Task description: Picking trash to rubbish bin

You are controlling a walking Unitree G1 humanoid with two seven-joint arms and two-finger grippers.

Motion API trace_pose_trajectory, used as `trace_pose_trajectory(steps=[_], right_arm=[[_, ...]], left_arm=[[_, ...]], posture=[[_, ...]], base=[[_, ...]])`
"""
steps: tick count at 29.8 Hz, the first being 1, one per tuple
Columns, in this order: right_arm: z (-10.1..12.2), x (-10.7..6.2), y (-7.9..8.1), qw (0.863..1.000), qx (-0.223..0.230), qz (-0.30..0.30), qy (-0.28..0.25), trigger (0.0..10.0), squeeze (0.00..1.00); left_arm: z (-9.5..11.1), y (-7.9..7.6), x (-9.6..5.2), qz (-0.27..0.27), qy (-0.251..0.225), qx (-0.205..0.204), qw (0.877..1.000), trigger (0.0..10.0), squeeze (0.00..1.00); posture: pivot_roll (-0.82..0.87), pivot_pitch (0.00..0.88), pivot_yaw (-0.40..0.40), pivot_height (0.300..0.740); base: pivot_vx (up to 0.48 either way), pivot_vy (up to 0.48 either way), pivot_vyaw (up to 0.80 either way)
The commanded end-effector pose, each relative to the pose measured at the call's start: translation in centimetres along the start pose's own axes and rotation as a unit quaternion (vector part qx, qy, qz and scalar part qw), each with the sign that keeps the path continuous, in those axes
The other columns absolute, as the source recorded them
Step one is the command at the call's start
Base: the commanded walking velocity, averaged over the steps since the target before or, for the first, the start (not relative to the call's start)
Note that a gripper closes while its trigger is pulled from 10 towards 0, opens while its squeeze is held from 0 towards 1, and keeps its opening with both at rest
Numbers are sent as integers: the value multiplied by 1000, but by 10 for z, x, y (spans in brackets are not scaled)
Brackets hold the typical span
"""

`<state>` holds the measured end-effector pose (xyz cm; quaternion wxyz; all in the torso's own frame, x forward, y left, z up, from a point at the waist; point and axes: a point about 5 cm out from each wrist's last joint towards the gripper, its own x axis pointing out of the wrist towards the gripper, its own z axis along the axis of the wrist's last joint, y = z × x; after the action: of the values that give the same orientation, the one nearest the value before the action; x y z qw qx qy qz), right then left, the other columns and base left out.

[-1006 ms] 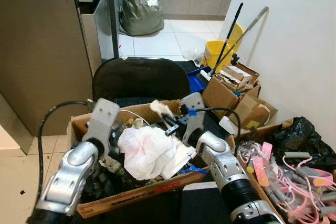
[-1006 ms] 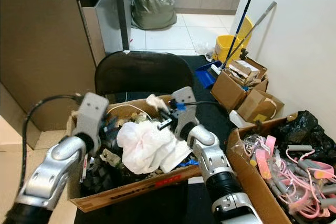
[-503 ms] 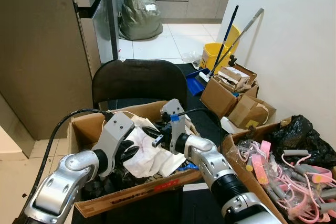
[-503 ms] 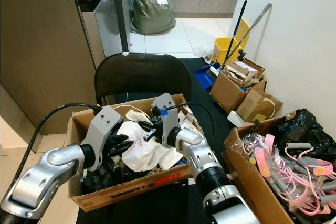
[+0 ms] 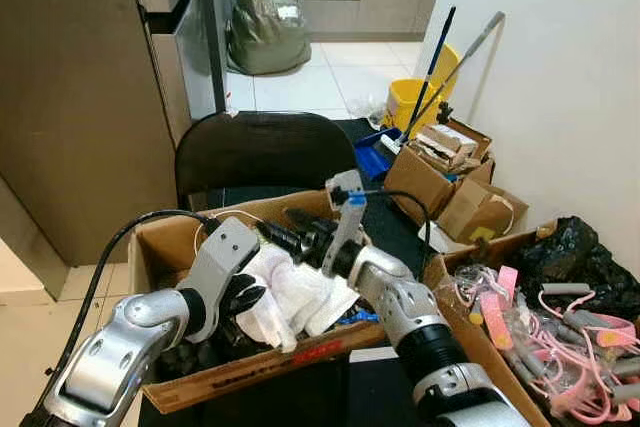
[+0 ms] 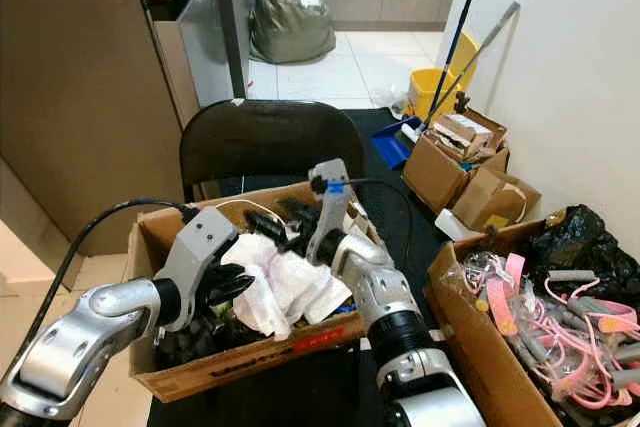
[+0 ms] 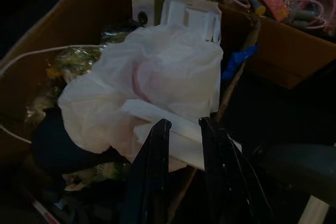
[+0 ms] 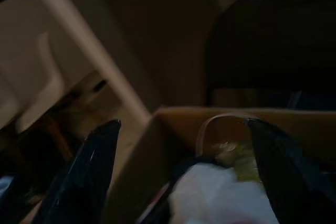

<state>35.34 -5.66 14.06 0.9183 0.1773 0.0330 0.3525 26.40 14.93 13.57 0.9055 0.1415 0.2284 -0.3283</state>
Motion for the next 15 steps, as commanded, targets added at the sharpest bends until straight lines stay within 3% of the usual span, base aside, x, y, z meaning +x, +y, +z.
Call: trace_pose_trajectory(steps=[1, 2, 3, 8, 10, 13, 15], right_arm=[[1, -5, -15, 998, -6, -59, -3, 10000, 0], [4, -10, -26, 995, -13, -100, -7, 10000, 0], [10, -20, -44, 986, -19, -164, -18, 10000, 0], [14, -35, -59, 975, -28, -218, -21, 10000, 0], [15, -40, -62, 972, -34, -230, -22, 10000, 0], [14, -47, -67, 967, -47, -249, -24, 10000, 0], [17, -49, -67, 966, -51, -251, -40, 10000, 0]], left_arm=[[0, 6, 1, 24, 5, 3, 1000, 10000, 0], [1, 12, 3, 55, 1, 2, 998, 10000, 0], [5, 25, 6, 119, -12, -2, 993, 10000, 0], [14, 38, 8, 189, -40, 2, 981, 10000, 0], [15, 39, 9, 193, -48, -1, 980, 10000, 0], [14, 32, 14, 154, -45, -10, 987, 10000, 0], [20, 17, 19, 86, -79, 13, 993, 10000, 0]], posture=[[-1, 94, -34, 740], [-2, 94, -39, 740], [-6, 94, -37, 740], [-15, 96, -35, 740], [-21, 98, -31, 740], [-23, 98, -29, 740], [-24, 100, -33, 740]], base=[[0, 0, 0], [0, 0, 0], [0, 0, 0], [0, 0, 0], [0, 0, 0], [0, 0, 0], [0, 0, 0]])
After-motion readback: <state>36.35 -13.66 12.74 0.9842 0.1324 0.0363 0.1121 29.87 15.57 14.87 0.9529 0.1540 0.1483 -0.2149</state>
